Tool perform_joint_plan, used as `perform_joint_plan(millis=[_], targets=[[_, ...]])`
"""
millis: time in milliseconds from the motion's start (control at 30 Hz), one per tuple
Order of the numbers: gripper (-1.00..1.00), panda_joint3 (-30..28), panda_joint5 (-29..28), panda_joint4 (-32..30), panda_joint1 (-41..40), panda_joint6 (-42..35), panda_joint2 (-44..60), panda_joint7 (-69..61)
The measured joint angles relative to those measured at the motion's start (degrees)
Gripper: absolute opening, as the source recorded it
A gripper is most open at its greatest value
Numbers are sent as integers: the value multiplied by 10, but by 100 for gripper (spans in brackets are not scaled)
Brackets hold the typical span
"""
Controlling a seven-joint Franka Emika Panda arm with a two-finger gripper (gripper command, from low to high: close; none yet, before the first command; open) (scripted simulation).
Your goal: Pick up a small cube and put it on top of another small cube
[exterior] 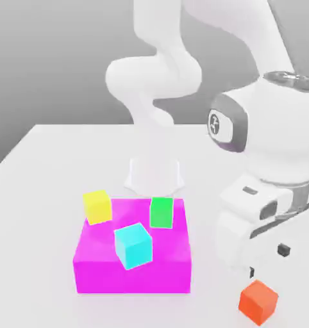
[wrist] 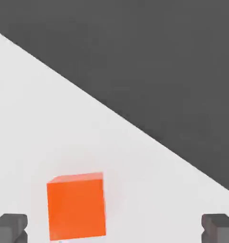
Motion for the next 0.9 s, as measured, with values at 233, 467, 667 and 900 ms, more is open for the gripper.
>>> perform_joint_plan(millis=[233, 467, 667, 900], targets=[[-100, -25, -24, 17, 25, 73, 100, 14], [-100, -17, -17, 11, 19, 51, 73, 9], [-100, -27, 23, -26, -15, -33, -49, 23], [-100, -73, 46, -84, -106, -119, -195, 116]])
